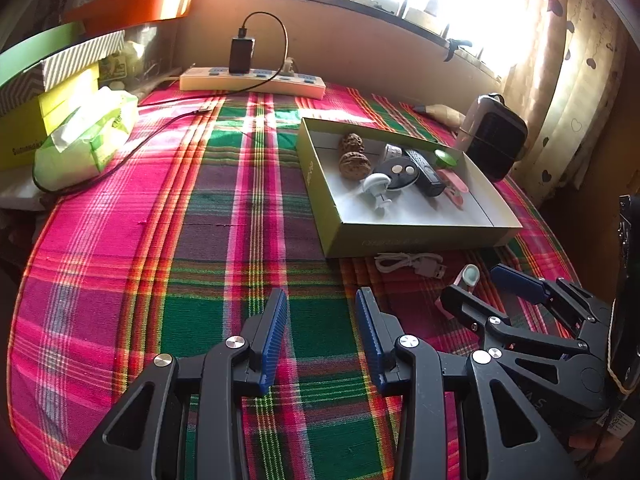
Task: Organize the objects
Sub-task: 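Withdraw the right gripper over the pink holder while the left gripper moves toward the white cable, then close the right gripper on the pink mint-topped holder while the left gripper approaches the white cable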
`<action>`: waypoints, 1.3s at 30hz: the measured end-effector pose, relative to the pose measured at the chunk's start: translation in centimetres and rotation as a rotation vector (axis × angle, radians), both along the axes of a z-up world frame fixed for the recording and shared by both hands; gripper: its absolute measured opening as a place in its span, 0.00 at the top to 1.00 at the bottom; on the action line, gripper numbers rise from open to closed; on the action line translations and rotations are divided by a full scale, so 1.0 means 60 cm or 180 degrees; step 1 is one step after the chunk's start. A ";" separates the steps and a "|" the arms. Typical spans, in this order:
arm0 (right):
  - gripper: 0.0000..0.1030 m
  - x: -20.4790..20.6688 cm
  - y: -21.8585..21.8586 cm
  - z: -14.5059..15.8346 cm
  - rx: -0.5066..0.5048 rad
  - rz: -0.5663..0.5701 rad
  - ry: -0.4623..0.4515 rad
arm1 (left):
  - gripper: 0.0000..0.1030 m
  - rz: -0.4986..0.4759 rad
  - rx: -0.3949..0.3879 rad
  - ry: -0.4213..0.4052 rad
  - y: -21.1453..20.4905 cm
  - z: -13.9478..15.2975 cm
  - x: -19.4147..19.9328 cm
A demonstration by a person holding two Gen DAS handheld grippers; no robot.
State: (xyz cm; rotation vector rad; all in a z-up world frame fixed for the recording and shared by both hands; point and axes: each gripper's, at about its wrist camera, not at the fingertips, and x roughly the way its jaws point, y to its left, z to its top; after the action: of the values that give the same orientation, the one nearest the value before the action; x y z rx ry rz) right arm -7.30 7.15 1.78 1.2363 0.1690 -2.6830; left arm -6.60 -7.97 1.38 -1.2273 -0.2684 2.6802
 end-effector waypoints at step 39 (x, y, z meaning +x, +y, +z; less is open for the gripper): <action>0.37 -0.026 0.066 -0.017 -0.0262 -0.0101 -0.0181 | 0.67 -0.0570 -0.0198 -0.0054 0.076 0.001 -0.043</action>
State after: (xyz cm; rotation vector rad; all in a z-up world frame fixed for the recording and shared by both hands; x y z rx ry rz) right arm -8.84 11.10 0.78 1.2993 0.0312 -2.6487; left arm -9.19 -3.40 1.42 -1.2291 -0.0737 2.5434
